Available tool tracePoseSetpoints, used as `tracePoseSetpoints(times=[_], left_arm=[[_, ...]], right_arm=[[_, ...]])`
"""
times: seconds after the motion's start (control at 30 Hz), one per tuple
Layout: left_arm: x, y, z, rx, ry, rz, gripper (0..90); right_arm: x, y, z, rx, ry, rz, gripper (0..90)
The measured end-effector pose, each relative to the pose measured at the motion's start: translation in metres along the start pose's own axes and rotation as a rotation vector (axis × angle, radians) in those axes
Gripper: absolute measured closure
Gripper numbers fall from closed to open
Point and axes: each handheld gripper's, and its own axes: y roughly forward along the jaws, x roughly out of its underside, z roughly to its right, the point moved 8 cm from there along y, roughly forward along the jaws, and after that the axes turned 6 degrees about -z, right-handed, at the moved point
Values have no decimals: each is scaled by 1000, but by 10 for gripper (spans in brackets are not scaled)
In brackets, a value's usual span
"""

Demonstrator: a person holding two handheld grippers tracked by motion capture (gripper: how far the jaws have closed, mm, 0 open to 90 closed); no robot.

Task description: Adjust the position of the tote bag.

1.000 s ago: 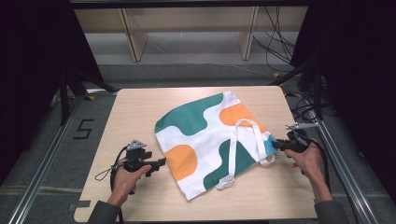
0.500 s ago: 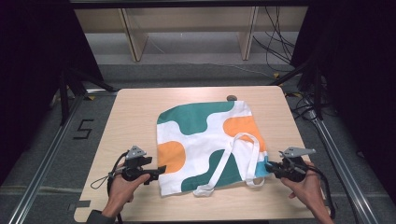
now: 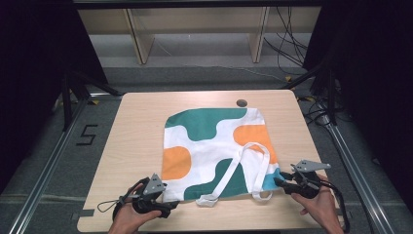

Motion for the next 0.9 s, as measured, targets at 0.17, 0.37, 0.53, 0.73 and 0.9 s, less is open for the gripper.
tracePoseSetpoints(times=[0.17,0.37,0.53,0.73,0.9], left_arm=[[-3,10,3,-19,44,-15,267],[-11,26,8,-62,144,-65,289],[-17,28,11,-67,167,-65,335],[-20,29,19,-104,273,-122,358],[-19,28,17,-106,265,-142,346]], right_arm=[[-1,-3,-6,-38,71,27,503],[-5,-3,-3,-19,55,56,463],[-6,-4,-2,-25,59,63,458],[-7,-5,-1,-22,60,69,459],[-7,-7,0,-15,57,63,460]])
